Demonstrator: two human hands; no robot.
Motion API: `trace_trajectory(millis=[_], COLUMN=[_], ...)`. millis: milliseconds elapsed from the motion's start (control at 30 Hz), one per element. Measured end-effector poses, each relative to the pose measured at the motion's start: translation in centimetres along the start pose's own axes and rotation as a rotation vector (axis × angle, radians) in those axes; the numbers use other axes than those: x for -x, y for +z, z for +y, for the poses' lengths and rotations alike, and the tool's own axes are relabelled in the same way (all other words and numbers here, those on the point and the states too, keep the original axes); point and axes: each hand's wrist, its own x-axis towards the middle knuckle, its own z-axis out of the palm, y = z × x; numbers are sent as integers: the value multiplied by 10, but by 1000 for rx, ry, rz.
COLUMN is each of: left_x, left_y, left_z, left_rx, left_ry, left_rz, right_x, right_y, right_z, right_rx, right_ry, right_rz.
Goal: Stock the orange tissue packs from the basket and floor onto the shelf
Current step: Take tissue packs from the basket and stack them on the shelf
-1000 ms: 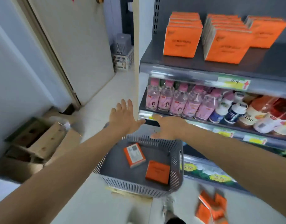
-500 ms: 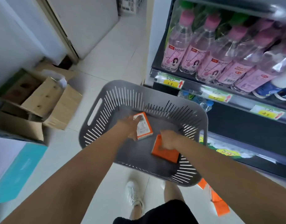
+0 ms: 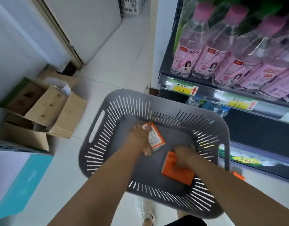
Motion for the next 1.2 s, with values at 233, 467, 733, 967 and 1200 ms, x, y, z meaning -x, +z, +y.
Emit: trace_trajectory(millis=[233, 467, 733, 967, 1200], left_x=[64, 162, 257, 322, 356], left_y=[-69, -158, -240, -300, -356], left_z=[-24, -54, -29, 38, 146], left_rx=[1067, 1000, 568, 536, 41], left_ry=[62, 178, 409, 782, 893], left_rz=[-273, -168, -83, 439, 695], right_x=[39, 146, 284, 375, 435], right_y=[-40, -117, -171, -206, -227], right_z=[0, -10, 2, 62, 153], right_rx=[-398, -380, -652, -550, -594], right_ry=[-62, -311, -380, -329, -293], right_rz=[257, 401, 619, 825, 890])
